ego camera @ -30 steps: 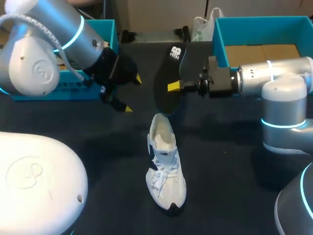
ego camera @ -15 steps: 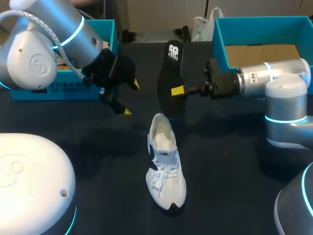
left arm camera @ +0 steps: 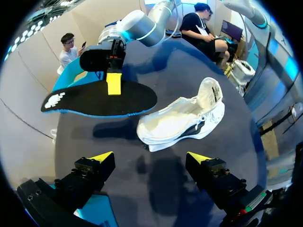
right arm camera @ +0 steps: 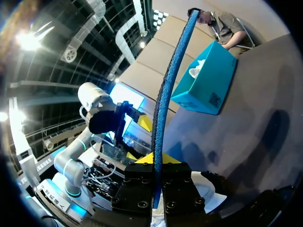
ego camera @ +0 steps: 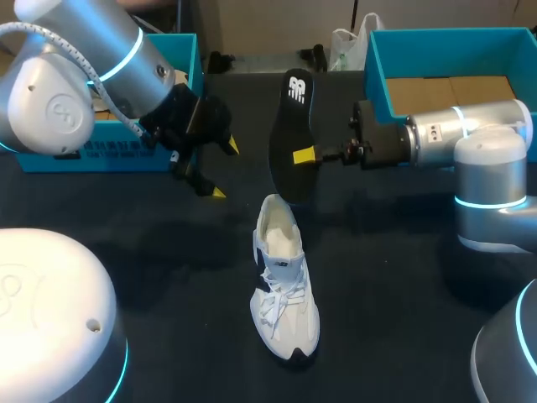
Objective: Take the shoe out of the shoebox, open the shoe tongue, remove and reinsert the insole, then place the shoe into the shoebox
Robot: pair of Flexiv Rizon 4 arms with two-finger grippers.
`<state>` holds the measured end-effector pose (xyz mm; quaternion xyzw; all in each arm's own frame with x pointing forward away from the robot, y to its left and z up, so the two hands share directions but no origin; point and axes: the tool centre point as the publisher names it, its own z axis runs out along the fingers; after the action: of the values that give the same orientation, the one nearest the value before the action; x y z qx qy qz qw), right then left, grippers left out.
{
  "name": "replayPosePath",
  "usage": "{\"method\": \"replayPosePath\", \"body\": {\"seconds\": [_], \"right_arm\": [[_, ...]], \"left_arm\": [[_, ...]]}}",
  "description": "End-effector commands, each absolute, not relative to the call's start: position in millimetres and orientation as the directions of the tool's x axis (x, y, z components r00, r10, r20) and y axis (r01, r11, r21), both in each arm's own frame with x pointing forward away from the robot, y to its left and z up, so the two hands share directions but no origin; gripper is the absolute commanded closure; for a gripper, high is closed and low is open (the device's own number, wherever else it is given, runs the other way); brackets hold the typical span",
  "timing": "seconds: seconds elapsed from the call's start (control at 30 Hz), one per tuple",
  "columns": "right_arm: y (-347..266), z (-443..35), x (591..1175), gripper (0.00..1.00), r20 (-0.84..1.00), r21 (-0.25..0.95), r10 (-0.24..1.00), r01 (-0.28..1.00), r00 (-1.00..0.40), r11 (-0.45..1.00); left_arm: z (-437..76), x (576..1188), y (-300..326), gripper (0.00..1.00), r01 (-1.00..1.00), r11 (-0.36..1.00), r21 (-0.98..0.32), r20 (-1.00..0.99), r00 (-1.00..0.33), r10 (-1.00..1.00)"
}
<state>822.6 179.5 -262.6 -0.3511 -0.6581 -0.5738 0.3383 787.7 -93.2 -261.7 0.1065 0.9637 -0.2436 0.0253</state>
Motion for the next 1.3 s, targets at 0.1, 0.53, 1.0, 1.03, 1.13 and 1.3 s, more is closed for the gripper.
{"method": "replayPosePath", "body": {"seconds": [0.1, 0.53, 1.0, 1.03, 1.13, 1.3], "right_arm": [[180, -261, 815, 1.00, 0.802, 0.592, 0.056, 0.804, -0.595, 0.059], [175, -268, 809, 1.00, 0.752, 0.658, 0.052, 0.753, -0.657, 0.012], [175, -276, 798, 1.00, 0.660, 0.751, 0.023, 0.661, -0.751, 0.020], [175, -276, 798, 1.00, 0.660, 0.751, 0.023, 0.661, -0.751, 0.020], [175, -276, 798, 1.00, 0.660, 0.751, 0.023, 0.661, -0.751, 0.020], [177, -277, 798, 1.00, 0.659, 0.751, 0.020, 0.659, -0.752, 0.025]], "left_arm": [[-268, 776, -87, 0.00, 0.193, 0.860, -0.472, -0.071, -0.981, 0.180], [-274, 764, -81, 0.00, 0.173, 0.879, -0.445, -0.053, -0.985, 0.167], [-314, 763, -96, 0.00, 0.086, 0.884, -0.459, 0.067, -0.989, 0.131], [-314, 763, -96, 0.00, 0.086, 0.884, -0.459, 0.067, -0.989, 0.131], [-314, 763, -96, 0.00, 0.086, 0.884, -0.459, 0.067, -0.989, 0.131], [-317, 762, -98, 0.00, 0.075, 0.879, -0.471, 0.084, -0.988, 0.129]]}}
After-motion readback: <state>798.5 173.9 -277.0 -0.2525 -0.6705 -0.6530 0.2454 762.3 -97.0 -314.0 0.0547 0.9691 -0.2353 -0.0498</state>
